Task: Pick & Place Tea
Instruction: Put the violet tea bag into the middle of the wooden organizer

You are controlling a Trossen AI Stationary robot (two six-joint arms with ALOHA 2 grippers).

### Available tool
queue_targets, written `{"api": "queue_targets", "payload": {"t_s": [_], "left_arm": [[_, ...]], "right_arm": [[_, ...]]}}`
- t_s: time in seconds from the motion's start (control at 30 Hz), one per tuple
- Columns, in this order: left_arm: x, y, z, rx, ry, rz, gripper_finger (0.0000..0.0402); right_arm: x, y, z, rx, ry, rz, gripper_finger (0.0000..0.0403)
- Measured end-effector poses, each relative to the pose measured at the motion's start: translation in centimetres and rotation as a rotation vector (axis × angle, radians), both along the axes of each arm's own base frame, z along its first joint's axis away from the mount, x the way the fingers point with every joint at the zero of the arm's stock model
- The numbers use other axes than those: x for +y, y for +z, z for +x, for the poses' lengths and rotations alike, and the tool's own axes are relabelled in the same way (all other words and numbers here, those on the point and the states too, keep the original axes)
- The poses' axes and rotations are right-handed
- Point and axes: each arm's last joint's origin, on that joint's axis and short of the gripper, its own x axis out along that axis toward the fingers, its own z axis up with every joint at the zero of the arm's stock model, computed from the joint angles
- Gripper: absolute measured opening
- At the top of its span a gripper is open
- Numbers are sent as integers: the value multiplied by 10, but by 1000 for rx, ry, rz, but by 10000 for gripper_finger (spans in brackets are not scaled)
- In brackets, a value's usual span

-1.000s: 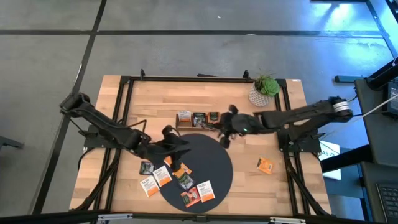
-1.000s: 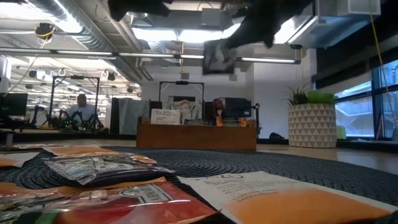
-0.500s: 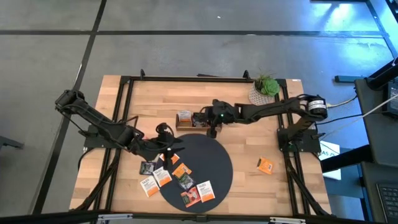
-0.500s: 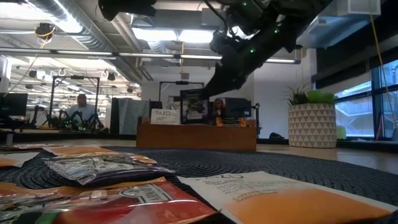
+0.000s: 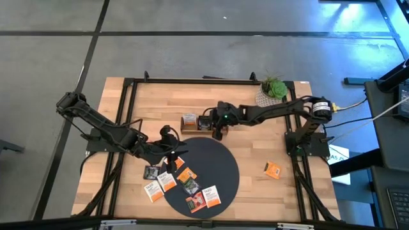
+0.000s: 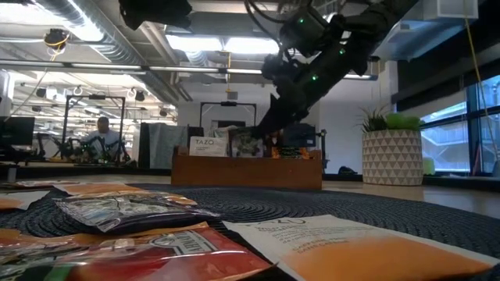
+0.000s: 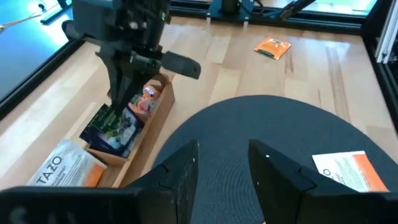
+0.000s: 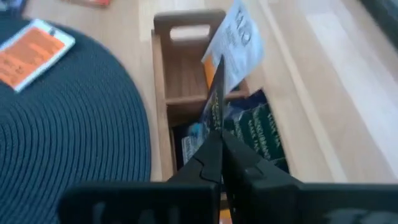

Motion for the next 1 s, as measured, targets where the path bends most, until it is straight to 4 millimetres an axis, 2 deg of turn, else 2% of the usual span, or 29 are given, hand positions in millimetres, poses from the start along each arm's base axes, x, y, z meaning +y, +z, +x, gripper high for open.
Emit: {"api": "queue_targets", "payload": {"t_s": [0.23, 0.43, 0.57, 0.8, 1.0], "left_arm": [[0, 0, 0, -3, 3, -6, 137], [0, 0, 0, -5, 5, -8, 137], [0, 0, 0, -4, 5, -8, 137], [0, 0, 0, -4, 5, -7, 137], [0, 0, 0, -7, 5, -9, 137]], "right_arm": [[0, -10, 2, 30, -1, 5, 11], [0, -10, 2, 30, 1, 3, 15], [0, -12, 0, 55, 3, 6, 40], [0, -13, 0, 63, -4, 9, 107], [-2, 0, -1, 25, -118, -25, 144]]}}
